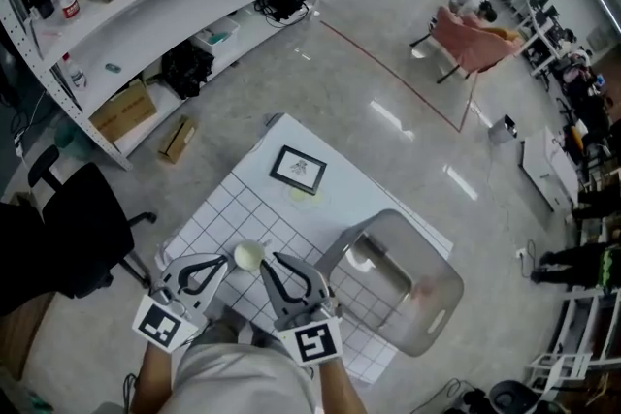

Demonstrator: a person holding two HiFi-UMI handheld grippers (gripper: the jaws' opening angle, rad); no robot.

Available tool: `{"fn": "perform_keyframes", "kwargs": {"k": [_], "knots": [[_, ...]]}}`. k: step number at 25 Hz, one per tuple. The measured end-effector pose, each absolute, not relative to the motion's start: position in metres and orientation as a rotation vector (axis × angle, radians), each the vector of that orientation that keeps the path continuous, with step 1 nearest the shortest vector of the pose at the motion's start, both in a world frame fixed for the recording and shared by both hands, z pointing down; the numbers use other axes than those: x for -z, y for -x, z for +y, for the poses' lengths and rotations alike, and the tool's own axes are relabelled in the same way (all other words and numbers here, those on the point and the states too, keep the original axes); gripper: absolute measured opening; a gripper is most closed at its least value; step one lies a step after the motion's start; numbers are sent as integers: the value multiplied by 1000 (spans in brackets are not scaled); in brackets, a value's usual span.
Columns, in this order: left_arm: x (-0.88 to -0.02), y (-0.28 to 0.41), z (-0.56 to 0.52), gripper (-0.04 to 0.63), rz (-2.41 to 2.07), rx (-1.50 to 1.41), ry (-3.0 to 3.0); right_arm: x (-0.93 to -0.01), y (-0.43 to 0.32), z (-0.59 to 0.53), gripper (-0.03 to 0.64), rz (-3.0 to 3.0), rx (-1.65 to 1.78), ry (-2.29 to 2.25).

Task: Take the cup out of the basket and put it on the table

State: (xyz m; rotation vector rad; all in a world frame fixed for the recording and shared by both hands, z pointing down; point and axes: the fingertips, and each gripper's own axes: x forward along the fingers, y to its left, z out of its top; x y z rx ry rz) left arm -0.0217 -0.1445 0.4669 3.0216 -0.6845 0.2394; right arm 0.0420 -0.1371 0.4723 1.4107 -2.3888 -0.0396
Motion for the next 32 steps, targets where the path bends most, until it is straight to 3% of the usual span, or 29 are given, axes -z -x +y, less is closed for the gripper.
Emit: {"fn": "perform_keyframes", "kwargs": {"k": [4,10,32], "knots": [[-460,16,-137,11,-640,-189,-3018,-448,-46,-126,9,-2596,-50,-1636],[-454,18,-133,10,-616,-170,-3028,-459,-53,-114,8,-2597,-171,-1697],[-446,20,-125,11,-610,-206,-3058,-459,-45,-103,8,-2573,-121,-1647]]}}
